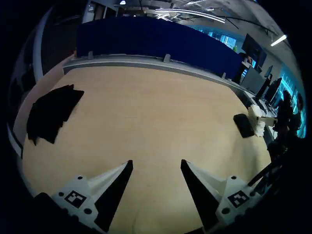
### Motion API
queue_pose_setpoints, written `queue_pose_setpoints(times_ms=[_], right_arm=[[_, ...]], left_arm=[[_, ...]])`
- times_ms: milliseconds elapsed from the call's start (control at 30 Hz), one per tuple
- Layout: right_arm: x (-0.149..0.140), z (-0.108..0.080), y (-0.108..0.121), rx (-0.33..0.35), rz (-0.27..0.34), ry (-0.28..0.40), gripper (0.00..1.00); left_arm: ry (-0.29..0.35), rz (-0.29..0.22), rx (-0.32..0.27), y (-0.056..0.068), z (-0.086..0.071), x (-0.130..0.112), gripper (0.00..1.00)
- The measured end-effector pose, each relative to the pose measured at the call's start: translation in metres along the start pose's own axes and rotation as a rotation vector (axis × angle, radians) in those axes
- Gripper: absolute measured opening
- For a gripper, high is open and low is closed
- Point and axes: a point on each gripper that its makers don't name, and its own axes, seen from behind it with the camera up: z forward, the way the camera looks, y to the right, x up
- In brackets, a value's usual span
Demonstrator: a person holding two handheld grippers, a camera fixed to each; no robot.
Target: Fold towel
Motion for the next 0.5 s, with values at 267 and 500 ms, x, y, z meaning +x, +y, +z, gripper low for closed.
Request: queue_pose_setpoints(times_ms=[267,500], right_arm=[[0.083,-0.041,-0.049,0.042,0.043,0.273,1.00],[0.137,-0.082,-0.082,0.066,0.081,0.479,1.00]], left_arm=[[0.026,0.006,-0.009,0.000,0.002,0.012,0.91],[0.065,0.019,-0.020,0.003,-0.001,0.029,0.91]])
